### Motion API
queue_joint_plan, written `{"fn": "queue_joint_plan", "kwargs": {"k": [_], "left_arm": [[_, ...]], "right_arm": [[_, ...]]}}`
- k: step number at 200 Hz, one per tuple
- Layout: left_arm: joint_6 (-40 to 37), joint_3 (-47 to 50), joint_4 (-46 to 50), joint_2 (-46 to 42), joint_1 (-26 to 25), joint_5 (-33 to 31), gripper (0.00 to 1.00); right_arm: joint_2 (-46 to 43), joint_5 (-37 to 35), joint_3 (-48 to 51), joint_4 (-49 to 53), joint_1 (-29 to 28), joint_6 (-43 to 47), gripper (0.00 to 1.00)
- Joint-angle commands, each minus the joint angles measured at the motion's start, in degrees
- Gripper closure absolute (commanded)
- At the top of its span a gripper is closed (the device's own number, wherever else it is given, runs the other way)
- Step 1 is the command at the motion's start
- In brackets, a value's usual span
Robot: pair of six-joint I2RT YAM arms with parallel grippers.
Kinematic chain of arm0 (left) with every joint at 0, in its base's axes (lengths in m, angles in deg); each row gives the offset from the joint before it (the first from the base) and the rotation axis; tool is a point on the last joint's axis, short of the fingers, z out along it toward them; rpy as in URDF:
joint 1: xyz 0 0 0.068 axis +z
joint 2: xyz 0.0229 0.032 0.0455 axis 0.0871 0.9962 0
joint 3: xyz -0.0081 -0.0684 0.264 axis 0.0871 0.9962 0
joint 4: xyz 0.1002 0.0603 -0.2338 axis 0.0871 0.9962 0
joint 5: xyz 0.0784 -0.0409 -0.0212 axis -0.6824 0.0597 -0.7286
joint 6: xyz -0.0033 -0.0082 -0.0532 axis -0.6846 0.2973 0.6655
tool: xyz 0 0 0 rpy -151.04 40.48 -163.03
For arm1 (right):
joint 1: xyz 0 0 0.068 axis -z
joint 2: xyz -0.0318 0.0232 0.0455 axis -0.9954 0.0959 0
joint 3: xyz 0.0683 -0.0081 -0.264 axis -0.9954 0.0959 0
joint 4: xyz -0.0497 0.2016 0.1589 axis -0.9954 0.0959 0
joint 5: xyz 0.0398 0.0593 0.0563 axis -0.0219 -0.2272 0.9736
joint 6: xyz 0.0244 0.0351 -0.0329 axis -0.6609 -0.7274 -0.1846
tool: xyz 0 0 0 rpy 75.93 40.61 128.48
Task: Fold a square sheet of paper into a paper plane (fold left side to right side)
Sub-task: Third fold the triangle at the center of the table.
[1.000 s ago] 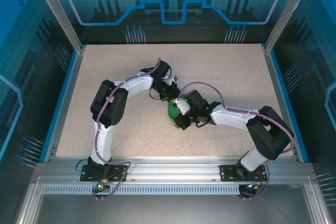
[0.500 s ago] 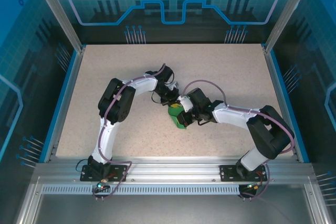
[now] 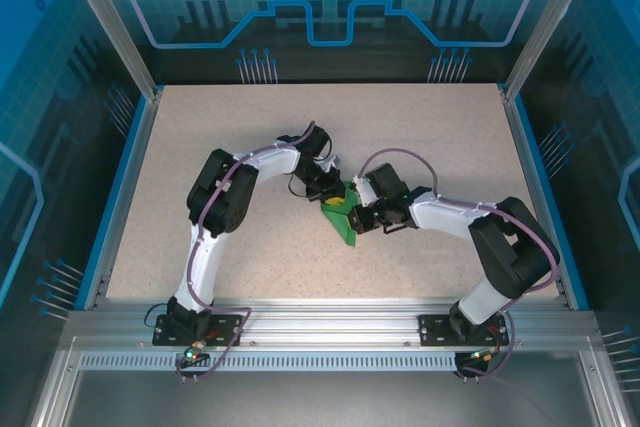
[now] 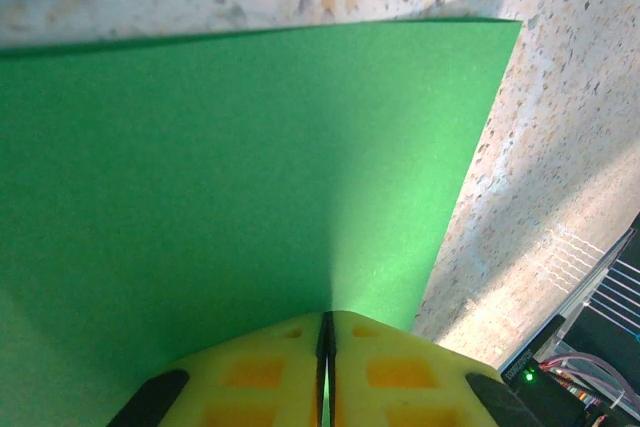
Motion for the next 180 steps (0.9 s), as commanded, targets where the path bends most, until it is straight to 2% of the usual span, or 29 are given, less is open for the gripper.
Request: {"fn": "queue_joint_plan", "kwargs": {"k": [1,180], "left_arm": [[-1.29,0.57,1.55,1.98,-0.34,-1.68,0.89],[-1.19,0.34,1.71,2.06,-0.53,-1.50,0.89]], "right_arm": [[0.72,-1.14,-0.75,0.88,1.36,-1.56,1.00],[5.56,-2.26,-4.27,2.63,3.13,-1.60,1.00]]}}
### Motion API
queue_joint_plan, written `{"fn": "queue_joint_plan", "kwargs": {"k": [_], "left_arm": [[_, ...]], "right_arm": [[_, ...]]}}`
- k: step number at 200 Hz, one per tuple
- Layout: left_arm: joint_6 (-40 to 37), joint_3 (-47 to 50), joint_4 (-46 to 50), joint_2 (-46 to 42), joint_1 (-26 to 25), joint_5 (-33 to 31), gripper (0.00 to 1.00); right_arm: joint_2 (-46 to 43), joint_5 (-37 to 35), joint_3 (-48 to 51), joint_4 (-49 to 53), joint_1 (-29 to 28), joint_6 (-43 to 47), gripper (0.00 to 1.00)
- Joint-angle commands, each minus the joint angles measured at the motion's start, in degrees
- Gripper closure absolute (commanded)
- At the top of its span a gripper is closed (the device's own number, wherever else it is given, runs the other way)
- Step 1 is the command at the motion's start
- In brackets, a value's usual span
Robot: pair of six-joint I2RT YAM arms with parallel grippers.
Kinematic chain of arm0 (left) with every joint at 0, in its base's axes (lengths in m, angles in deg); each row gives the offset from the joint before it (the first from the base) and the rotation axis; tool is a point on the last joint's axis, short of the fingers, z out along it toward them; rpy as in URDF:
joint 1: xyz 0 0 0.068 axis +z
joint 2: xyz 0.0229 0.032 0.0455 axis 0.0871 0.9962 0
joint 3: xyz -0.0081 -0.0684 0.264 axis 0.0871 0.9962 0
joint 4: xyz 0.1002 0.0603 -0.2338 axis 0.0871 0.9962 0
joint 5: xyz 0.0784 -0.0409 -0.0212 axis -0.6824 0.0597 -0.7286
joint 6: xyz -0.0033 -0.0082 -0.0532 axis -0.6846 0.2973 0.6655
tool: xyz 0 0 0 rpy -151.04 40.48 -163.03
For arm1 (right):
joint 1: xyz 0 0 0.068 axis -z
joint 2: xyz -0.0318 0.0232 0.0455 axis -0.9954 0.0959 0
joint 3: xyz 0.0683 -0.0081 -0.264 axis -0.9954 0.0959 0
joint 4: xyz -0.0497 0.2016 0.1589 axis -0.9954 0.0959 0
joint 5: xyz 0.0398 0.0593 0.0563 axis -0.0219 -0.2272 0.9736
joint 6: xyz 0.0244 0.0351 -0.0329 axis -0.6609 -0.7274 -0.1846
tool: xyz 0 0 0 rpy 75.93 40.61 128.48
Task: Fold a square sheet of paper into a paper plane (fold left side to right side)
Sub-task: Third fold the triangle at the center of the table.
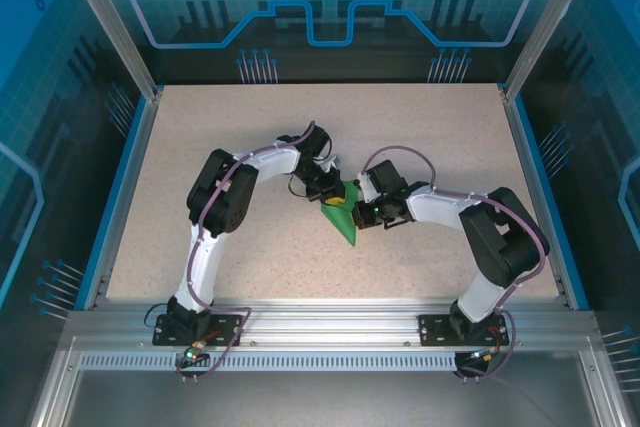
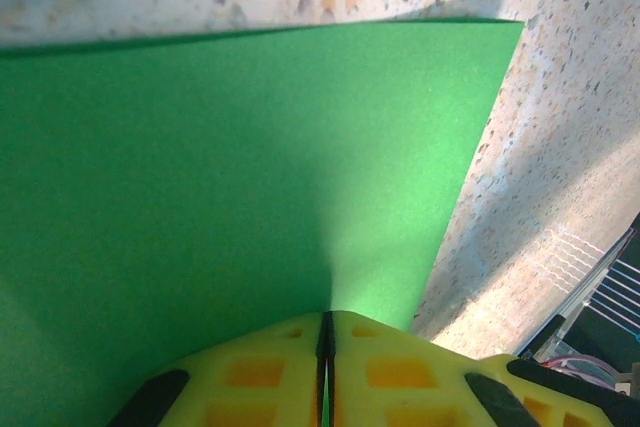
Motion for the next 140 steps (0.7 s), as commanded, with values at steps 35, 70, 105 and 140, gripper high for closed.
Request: {"fn": "queue_joint_plan", "kwargs": {"k": [35,70,105,140], "left_arm": [[-1.26,0.36,1.71,2.12,-0.53,-1.50,0.89],[-1.26,0.37,1.81,2.26,-0.46,-1.50,0.89],[-1.26,0.40,1.80,2.28,-0.50,-1.50,0.89],[-1.20,0.46,1.78,2.30,-0.47,-1.50,0.89]], "right_arm": [[1.45,-0.30,-1.74,1.07,1.15,-0.81,1.00],[1.92,-0.50,-1.74,1.21,1.25,-0.82,1.00],[2.34,-0.73,-1.72,1.49,1.24,-0.70,1.00],[2.58,-1.00,-1.78,1.24,1.21,-0.91,1.00]]}}
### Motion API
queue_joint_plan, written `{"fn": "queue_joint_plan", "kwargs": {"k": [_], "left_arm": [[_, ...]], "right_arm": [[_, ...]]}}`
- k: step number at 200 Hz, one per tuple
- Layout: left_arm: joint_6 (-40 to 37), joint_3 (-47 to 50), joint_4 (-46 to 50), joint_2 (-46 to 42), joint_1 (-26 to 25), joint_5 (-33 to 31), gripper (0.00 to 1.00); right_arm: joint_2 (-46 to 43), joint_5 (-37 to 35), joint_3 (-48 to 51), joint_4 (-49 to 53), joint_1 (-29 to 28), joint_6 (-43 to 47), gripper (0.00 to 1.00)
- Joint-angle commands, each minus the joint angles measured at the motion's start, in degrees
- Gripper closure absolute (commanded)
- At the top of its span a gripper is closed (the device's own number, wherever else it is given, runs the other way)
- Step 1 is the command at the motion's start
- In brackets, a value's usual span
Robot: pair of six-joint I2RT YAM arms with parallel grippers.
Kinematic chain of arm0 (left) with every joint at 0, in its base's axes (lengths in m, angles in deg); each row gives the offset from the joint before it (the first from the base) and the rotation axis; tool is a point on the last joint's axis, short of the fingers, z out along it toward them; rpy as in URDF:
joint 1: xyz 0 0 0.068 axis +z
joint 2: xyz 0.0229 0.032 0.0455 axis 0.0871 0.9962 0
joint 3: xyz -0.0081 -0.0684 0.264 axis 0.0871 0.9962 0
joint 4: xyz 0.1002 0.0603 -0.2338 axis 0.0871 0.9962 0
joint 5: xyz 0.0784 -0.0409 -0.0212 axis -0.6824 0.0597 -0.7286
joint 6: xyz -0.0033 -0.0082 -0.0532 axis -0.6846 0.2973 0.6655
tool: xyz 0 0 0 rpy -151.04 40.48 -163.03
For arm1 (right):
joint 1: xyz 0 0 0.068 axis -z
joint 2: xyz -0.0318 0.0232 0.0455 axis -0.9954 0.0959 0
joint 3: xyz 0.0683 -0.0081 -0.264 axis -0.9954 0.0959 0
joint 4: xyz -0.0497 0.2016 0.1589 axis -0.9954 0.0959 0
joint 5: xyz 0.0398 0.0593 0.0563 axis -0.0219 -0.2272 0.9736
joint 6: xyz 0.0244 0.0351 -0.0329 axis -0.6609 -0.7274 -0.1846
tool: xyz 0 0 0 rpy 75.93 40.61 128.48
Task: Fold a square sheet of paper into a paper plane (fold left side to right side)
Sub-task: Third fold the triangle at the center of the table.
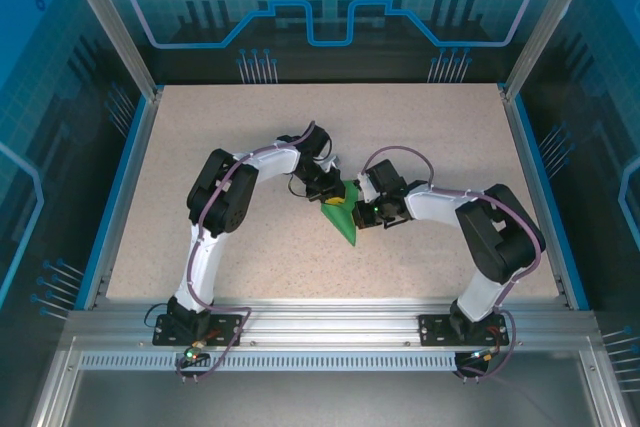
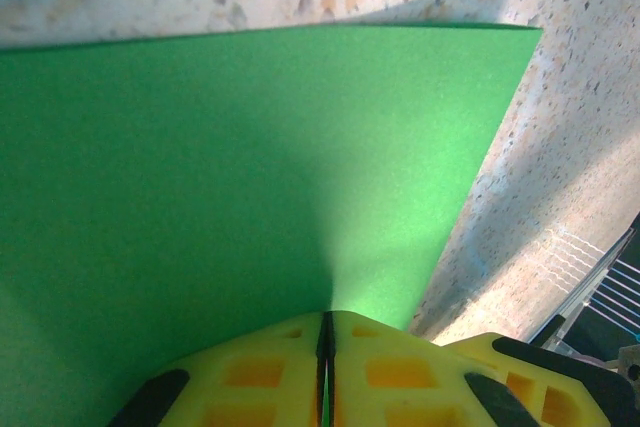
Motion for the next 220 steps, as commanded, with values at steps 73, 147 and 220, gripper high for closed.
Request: {"fn": "queue_joint_plan", "kwargs": {"k": [73,147,220], "left_arm": [[-1.28,0.33,1.89,2.47,-0.49,-1.50,0.89],[-1.16,0.30,1.95,2.58,-0.51,-1.50,0.89],[-1.17,0.33,1.89,2.68,-0.49,-1.50,0.89]], "right_arm": [[0.19,-1.03,-1.17,0.91,1.11,-0.76,1.00],[-1.40,-0.77,-0.69,1.06,1.12,-0.47,1.00],[-1.74,-0.97,-0.79,1.65,1.14,-0.42,1.00]]}}
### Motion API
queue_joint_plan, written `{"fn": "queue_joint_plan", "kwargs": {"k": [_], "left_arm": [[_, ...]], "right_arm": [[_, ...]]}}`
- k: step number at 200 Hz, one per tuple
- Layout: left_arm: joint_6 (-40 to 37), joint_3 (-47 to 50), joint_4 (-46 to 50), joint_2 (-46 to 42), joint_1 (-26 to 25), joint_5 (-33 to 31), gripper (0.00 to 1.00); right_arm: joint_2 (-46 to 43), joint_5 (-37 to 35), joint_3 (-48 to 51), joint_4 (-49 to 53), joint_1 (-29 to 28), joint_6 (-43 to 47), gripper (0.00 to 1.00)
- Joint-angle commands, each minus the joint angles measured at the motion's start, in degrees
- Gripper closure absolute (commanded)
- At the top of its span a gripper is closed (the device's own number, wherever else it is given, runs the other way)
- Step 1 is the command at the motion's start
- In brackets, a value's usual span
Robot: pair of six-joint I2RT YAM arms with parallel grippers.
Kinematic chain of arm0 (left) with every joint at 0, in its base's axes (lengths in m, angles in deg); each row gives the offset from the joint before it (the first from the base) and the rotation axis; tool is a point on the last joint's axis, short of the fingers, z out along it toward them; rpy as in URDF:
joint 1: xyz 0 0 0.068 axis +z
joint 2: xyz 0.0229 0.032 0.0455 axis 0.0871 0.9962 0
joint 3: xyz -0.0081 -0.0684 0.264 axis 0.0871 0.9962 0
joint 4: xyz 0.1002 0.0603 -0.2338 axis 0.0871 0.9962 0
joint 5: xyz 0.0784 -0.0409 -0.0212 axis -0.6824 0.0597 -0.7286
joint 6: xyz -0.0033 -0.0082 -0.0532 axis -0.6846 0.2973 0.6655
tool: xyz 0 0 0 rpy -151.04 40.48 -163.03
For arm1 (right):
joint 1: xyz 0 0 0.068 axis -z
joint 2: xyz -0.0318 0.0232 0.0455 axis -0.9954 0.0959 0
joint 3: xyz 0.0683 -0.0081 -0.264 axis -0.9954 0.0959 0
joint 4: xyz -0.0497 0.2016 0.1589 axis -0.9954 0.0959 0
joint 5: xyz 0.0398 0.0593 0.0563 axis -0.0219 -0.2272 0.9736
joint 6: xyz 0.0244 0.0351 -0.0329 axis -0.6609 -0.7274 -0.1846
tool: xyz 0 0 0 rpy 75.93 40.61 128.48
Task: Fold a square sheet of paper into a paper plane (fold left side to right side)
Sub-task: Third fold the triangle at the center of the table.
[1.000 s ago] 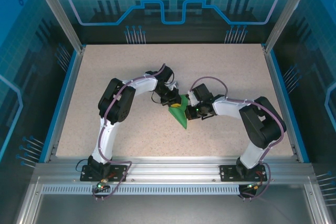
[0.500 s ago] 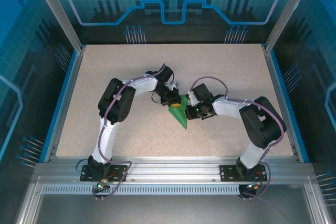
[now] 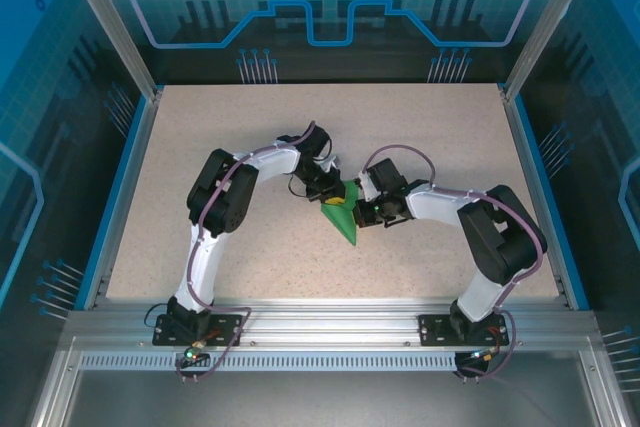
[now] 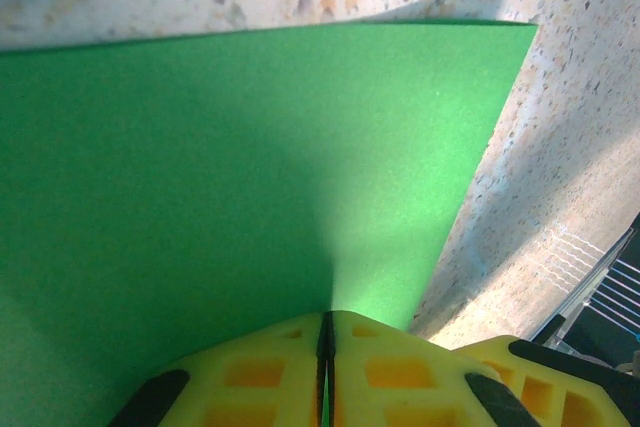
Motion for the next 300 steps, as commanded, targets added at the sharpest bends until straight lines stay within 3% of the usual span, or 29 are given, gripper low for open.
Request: {"fn": "queue_joint_plan", "kwargs": {"k": [1,143,239,272,300], "left_arm": [[-1.17,0.31,1.89,2.63,-0.47,-1.50,0.89],[-1.25,0.21,2.00,2.74,-0.57,-1.33,0.89],[-5.59,-10.05,9.97,-0.87,1.21,-4.34,0.70],[-6.73,-5.73,8.11,-7.37,3.17,-7.90,0.66],[-7.58,3.88,2.30,-14.63,3.39,-5.43,0.74]], "right_arm": [[-1.05,-0.76,-0.67,1.35,0.88,-0.21,1.00],[3.12,-0.64,-0.98,2.32,0.82,0.23,1.00],[4.57,-1.08,-0.95,5.71,0.82,1.33,1.00],[4.69,-0.92,-0.95,5.76,0.82,1.33,1.00],[4.84,-0.79,-0.99,5.92,0.82,1.50,1.00]]}}
